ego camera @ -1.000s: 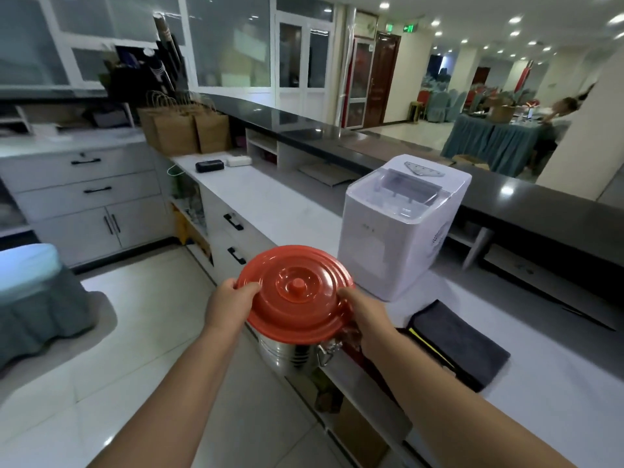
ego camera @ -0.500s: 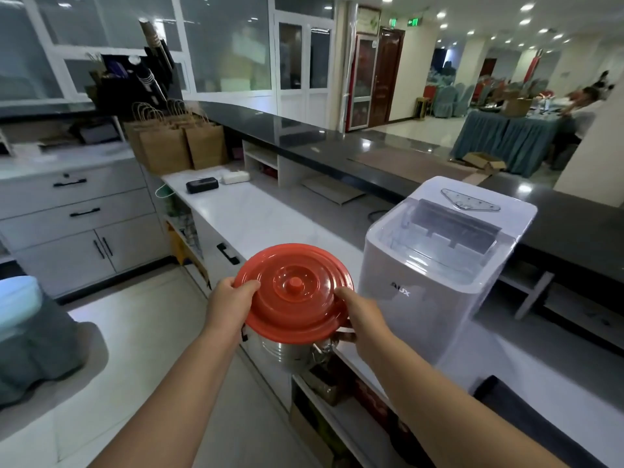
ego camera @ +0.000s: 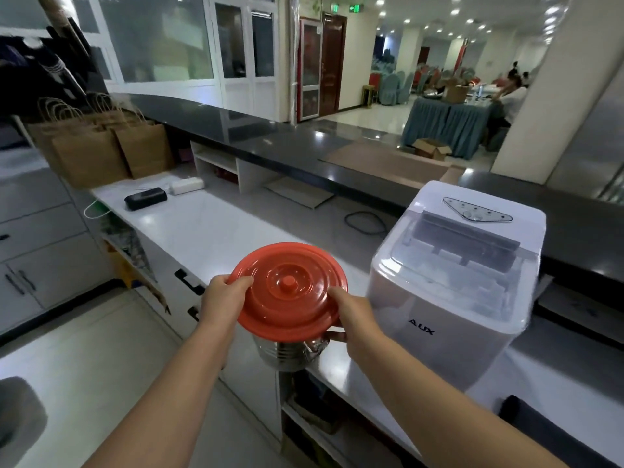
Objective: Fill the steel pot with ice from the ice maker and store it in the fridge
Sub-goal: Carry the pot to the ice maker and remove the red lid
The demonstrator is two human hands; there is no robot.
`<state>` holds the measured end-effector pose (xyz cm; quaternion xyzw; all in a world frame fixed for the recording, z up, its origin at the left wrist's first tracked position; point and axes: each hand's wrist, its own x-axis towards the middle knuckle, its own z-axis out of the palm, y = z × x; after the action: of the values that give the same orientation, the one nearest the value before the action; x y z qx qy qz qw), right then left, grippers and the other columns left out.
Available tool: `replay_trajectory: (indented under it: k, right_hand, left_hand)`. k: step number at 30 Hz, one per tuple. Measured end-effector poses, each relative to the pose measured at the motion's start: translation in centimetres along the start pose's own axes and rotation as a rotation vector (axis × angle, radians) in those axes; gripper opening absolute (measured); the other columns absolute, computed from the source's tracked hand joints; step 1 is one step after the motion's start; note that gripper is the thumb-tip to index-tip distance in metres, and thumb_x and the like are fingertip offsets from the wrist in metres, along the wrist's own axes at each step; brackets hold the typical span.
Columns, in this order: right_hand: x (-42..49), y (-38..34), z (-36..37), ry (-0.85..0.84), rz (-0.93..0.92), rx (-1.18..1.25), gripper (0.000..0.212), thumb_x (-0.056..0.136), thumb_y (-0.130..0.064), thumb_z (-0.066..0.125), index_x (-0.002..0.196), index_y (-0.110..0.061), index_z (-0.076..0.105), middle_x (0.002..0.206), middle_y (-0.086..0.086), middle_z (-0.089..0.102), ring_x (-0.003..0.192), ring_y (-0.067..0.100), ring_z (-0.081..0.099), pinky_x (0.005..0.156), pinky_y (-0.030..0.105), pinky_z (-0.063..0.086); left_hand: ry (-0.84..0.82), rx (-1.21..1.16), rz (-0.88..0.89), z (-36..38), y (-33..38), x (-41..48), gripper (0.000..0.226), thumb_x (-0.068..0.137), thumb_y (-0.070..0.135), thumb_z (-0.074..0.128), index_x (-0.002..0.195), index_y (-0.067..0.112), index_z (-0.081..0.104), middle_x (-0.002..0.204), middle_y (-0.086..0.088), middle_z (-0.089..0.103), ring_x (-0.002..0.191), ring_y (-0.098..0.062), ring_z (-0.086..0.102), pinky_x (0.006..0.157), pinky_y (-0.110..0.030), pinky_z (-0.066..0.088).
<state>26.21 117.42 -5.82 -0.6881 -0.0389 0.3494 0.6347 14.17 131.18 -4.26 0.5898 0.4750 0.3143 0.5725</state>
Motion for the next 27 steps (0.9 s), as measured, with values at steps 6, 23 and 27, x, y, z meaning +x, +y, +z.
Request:
replay_trajectory:
  k: [6,23,27]
  right_hand:
    - [1.7,-1.2,3.2,0.178,0.007,0.063,0.018,0.084,-0.023,0.058,0.077,-0.008,0.063,0.073,0.011,0.060,0.070,0.024,0.060,0.060,0.034,0.055]
    - [2.6,-1.4,5.7,0.529,0.013,0.254,0.016,0.088,-0.022,0.056,0.084,-0.008,0.062,0.088,0.016,0.066,0.086,0.031,0.065,0.070,0.040,0.056]
    - [3.0,-1.3,5.9,0.568,0.017,0.291,0.016,0.089,-0.024,0.058,0.083,-0.010,0.060,0.084,0.013,0.065,0.081,0.030,0.064,0.072,0.043,0.056]
  left_hand:
    - [-0.166,0.040,-0.002,0.6,1.0,6.8,0.009,0.083,0.015,0.062,0.091,0.010,0.060,0.089,-0.008,0.064,0.087,-0.025,0.060,0.074,-0.034,0.046]
    - [-0.610,0.158,0.046,5.4,2.3,13.7,0.014,0.086,0.008,0.053,0.087,0.002,0.066,0.081,-0.013,0.067,0.075,-0.023,0.063,0.059,-0.027,0.045]
    - [-0.633,0.155,0.046,6.0,2.6,14.1,0.014,0.086,0.009,0.053,0.088,0.001,0.065,0.083,-0.015,0.066,0.072,-0.023,0.060,0.063,-0.029,0.046]
